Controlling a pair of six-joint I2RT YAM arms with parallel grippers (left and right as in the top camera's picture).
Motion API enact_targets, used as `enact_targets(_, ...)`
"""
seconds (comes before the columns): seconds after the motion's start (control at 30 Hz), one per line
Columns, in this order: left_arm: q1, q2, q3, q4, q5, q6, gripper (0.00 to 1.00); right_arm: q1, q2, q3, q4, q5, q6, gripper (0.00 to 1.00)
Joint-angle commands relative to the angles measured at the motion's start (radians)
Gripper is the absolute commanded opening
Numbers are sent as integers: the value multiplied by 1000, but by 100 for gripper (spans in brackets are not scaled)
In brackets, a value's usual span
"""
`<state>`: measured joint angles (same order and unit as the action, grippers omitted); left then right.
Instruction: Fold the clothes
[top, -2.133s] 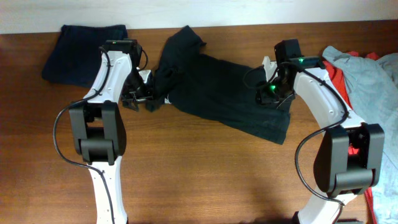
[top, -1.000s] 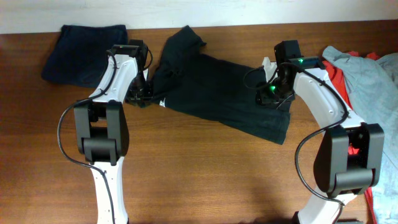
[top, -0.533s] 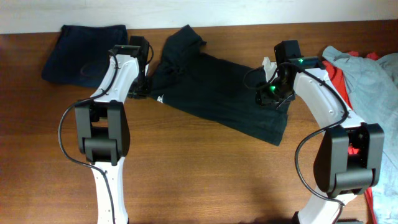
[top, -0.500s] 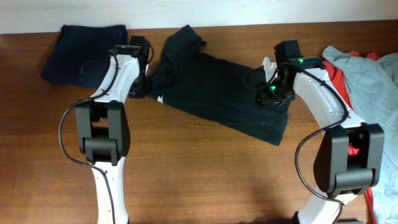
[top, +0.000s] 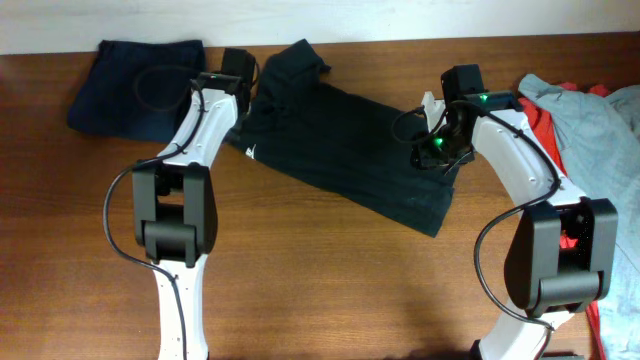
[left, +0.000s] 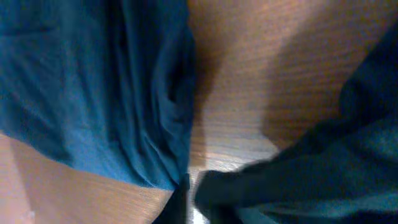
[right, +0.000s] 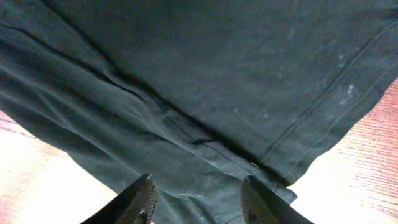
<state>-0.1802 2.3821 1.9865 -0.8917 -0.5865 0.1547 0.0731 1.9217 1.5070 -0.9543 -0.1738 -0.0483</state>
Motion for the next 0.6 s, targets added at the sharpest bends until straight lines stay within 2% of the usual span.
enact_targets(0.0, -15, -33, 18, 33, -92, 35, 41, 4, -2, -5, 1, 13, 3, 50)
enact_targets(0.1, -26, -41, 56, 36, -109, 34, 59, 5, -2, -5, -3, 13, 3, 50)
enact_targets(0.17, -29, -44, 108, 39, -165, 14, 79, 5, -2, -5, -19, 13, 3, 50)
enact_targets(0.23, -29, -51, 146, 27, -167, -15, 87, 5, -2, -5, -40, 13, 4, 50)
enact_targets(0.27, -29, -61, 173, 7, -142, -42, 96, 5, -2, -5, -61, 13, 8, 50)
enact_targets(0.43, -17, -97, 211, -55, 152, -82, 99, 5, -2, -5, -126, 1, 64, 50)
enact_targets(0.57, 17, -95, 209, -56, 222, -95, 99, 5, -2, -6, -135, 1, 64, 49)
